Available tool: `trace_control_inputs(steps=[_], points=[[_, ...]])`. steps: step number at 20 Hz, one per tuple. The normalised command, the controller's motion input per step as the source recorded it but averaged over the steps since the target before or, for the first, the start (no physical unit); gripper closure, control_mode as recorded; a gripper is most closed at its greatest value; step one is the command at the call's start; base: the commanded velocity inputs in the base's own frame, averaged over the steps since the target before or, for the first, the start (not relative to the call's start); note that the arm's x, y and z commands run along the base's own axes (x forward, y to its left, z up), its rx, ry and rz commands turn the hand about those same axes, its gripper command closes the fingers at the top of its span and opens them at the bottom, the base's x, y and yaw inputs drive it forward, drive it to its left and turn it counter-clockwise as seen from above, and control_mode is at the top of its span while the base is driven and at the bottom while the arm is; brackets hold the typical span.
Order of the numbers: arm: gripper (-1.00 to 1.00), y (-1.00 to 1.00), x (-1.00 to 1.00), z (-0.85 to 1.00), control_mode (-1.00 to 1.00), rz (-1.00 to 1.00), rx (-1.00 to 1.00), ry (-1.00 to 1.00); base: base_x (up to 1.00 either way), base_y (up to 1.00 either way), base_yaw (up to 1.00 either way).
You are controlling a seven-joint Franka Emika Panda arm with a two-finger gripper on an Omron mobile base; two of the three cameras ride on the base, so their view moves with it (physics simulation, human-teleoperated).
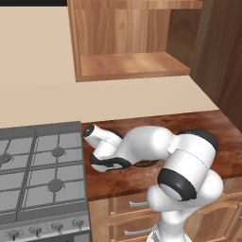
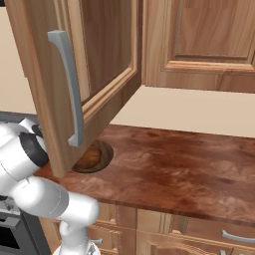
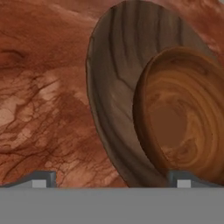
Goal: Pick up the bowls on the counter and stack them on top of one another in the open cabinet. Place the smaller bowl on top of the larger bowl.
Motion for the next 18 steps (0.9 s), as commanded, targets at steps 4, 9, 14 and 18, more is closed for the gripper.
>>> trace_control_inputs(steps=[4,9,14,18], points=[[-1.0,-0.13,0.0,0.02,-1.0,0.0,0.0,0.0,0.0,0.0,0.0],[-1.0,-0.17,0.0,0.0,-1.0,0.0,0.0,0.0,0.0,0.0,0.0],[-1.0,-0.12,0.0,-0.01,-1.0,0.0,-0.01,0.0,0.0,0.0,0.0],[-1.0,-0.08,0.0,-0.07,-1.0,0.0,-0.02,0.0,0.0,0.0,0.0]])
